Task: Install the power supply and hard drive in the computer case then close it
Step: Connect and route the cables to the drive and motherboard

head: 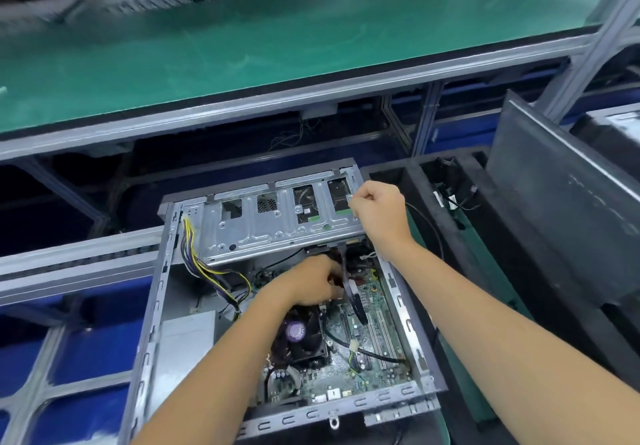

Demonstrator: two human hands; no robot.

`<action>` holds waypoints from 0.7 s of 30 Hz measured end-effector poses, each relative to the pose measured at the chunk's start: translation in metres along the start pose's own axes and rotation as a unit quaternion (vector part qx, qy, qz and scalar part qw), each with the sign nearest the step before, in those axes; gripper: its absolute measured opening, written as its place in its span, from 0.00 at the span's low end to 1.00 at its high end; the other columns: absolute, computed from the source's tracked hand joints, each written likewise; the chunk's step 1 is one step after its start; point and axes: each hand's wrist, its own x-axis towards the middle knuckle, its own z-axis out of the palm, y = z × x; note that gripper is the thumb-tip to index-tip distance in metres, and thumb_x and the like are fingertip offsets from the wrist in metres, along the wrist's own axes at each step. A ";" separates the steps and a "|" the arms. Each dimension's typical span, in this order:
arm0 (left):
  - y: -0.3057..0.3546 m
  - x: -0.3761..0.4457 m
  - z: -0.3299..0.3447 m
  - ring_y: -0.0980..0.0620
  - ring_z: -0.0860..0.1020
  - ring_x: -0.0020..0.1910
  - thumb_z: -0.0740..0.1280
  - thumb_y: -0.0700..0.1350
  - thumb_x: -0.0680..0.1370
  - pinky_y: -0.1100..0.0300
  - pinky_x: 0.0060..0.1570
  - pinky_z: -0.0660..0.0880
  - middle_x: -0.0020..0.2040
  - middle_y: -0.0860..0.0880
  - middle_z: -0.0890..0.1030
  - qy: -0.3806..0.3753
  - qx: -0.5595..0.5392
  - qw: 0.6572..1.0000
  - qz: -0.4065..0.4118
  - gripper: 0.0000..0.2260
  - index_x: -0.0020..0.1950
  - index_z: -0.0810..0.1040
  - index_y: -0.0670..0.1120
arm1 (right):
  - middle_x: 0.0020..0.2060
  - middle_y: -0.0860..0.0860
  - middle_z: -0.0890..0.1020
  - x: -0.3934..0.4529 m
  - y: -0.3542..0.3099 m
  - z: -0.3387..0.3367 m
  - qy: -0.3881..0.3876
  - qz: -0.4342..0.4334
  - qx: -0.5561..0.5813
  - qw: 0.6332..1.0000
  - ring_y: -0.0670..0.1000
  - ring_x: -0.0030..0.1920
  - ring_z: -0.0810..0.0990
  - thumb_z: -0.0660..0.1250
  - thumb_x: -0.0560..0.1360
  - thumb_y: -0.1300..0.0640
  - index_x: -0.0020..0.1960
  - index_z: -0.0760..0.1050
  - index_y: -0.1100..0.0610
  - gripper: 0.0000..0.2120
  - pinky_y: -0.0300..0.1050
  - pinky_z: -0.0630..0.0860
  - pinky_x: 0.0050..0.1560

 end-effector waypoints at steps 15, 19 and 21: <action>0.106 -0.005 -0.033 0.54 0.76 0.38 0.62 0.45 0.79 0.62 0.39 0.67 0.39 0.54 0.80 0.291 -0.018 0.947 0.132 0.08 0.44 0.79 0.47 | 0.22 0.48 0.77 0.017 0.009 -0.139 0.063 0.085 0.142 0.984 0.47 0.18 0.66 0.62 0.73 0.70 0.36 0.79 0.59 0.12 0.35 0.64 0.21; 0.145 0.031 -0.011 0.48 0.76 0.43 0.61 0.44 0.79 0.55 0.43 0.73 0.42 0.49 0.80 0.247 0.016 0.956 0.160 0.09 0.44 0.78 0.43 | 0.29 0.52 0.79 0.013 0.045 -0.188 0.060 0.134 0.047 0.988 0.45 0.22 0.70 0.61 0.75 0.68 0.37 0.79 0.58 0.13 0.36 0.68 0.23; 0.165 0.050 0.000 0.46 0.76 0.42 0.63 0.43 0.77 0.56 0.42 0.73 0.41 0.47 0.81 0.202 -0.003 0.969 0.146 0.09 0.42 0.79 0.42 | 0.33 0.54 0.80 0.007 0.067 -0.205 0.032 0.163 -0.022 0.986 0.48 0.27 0.72 0.61 0.76 0.67 0.38 0.79 0.59 0.12 0.39 0.70 0.27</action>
